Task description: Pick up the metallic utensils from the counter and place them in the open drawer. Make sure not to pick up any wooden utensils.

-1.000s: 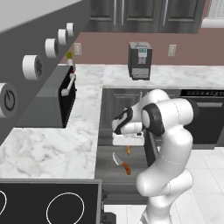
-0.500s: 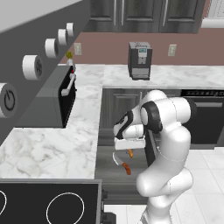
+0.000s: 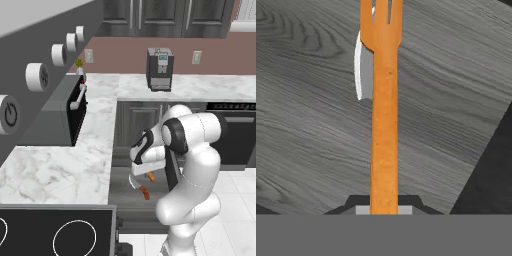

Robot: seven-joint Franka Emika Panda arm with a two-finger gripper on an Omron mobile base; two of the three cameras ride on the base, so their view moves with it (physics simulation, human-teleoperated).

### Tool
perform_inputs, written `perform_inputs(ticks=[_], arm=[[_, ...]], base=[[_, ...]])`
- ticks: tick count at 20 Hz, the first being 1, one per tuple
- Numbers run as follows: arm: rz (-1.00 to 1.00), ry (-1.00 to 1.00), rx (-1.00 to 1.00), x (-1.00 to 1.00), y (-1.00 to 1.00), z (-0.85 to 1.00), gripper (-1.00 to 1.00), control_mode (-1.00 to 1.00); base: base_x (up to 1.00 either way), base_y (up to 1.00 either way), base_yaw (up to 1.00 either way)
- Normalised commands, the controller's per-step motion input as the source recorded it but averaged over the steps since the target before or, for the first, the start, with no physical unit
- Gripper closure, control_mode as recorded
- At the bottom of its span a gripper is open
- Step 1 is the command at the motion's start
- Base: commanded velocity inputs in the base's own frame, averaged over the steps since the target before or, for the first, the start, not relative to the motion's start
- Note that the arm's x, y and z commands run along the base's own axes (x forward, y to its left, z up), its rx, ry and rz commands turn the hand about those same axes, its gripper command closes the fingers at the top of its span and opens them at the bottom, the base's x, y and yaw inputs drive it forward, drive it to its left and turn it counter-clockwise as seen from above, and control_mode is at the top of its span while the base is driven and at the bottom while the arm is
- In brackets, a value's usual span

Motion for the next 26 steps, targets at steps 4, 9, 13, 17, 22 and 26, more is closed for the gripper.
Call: perform_inputs(ticks=[4, 9, 13, 17, 22, 26], arm=[[0.15, 0.00, 0.03, 0.03, 0.05, -0.25, 1.00, -1.00], [0.05, 0.02, 0.00, 0.18, 0.05, -0.58, 1.00, -1.00], [0.00, 0.00, 0.00, 0.05, 0.00, -0.36, 1.00, -1.00], [0.00, 0.01, 0.00, 0.00, 0.00, 0.00, 1.00, -1.00], [0.00, 0.00, 0.00, 0.00, 0.00, 0.00, -1.00, -1.00], [0.00, 0.00, 0.00, 0.00, 0.00, 0.01, -1.00, -1.00]], base=[[0.00, 0.00, 0.00], [0.00, 0.00, 0.00], [0.00, 0.00, 0.00], [0.00, 0.00, 0.00], [0.00, 0.00, 0.00], [0.00, 0.00, 0.00]])
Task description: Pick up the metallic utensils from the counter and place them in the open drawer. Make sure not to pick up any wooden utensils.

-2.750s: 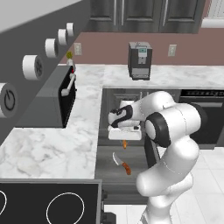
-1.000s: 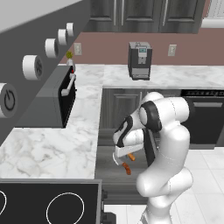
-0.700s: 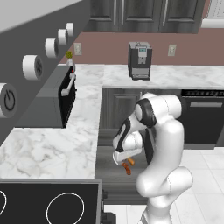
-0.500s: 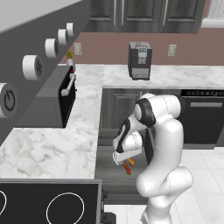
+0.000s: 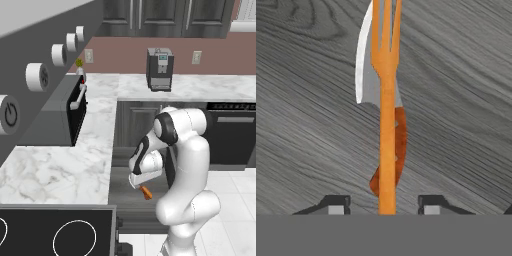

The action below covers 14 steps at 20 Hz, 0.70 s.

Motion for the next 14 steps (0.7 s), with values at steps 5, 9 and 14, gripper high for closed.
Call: perform_inputs(ticks=[5, 9, 14], arm=[[0.00, 0.04, -0.01, 0.00, -0.11, 0.34, -1.00, -1.00], [0.00, 0.01, 0.00, 0.00, -0.32, 0.96, -1.00, -1.00], [0.00, 0.00, 0.03, 0.00, -0.22, 1.00, -1.00, -1.00]], base=[[0.00, 0.00, 0.00], [0.00, 0.00, 0.00], [0.00, 0.00, 0.00]])
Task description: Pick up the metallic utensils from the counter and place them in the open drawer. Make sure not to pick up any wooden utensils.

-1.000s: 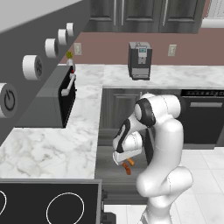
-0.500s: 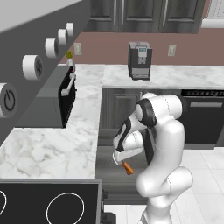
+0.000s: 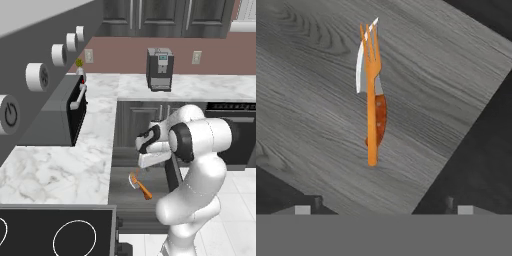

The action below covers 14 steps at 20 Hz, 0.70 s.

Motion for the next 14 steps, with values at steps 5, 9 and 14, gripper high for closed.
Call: perform_inputs(ticks=[5, 9, 14], arm=[[0.00, 0.00, 0.01, -0.35, -0.20, 1.00, -1.00, -1.00], [0.00, 0.00, 0.01, -0.66, -0.23, 0.98, -1.00, -1.00], [-0.01, 0.00, 0.00, -0.85, -0.21, 0.75, -1.00, -1.00]], base=[[0.00, 0.00, 0.00], [0.00, 0.00, 0.00], [0.00, 0.00, 0.00]])
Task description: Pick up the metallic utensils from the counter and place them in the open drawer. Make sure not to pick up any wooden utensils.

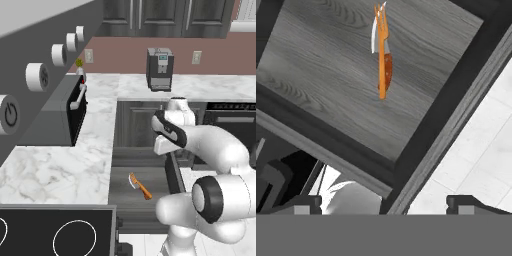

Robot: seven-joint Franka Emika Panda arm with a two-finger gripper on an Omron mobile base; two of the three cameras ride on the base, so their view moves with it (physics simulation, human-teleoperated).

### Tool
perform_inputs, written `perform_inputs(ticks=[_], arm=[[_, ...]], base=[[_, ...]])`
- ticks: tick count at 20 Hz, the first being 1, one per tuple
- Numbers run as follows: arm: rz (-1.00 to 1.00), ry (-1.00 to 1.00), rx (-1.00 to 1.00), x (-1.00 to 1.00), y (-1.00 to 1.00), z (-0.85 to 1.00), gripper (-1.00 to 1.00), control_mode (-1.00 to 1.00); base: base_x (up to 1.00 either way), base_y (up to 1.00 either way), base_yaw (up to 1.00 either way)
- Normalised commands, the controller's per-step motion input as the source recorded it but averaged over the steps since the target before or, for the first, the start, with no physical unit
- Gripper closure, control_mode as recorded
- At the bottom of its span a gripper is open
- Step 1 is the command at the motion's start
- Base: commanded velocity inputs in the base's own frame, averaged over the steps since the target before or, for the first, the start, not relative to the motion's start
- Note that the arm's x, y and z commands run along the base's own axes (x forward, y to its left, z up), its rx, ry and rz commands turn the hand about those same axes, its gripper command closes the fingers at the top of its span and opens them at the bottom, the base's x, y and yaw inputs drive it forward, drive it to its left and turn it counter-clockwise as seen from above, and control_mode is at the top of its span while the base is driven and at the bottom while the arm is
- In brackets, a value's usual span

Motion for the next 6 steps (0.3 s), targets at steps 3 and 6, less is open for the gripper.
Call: perform_inputs(ticks=[3, 6], arm=[[-0.02, -0.01, 0.00, -1.00, -0.11, 0.48, -1.00, -1.00], [-0.03, -0.04, 0.00, -1.00, -0.02, 0.30, -1.00, -1.00]], base=[[0.00, 0.00, 0.00], [0.00, 0.00, 0.00]])
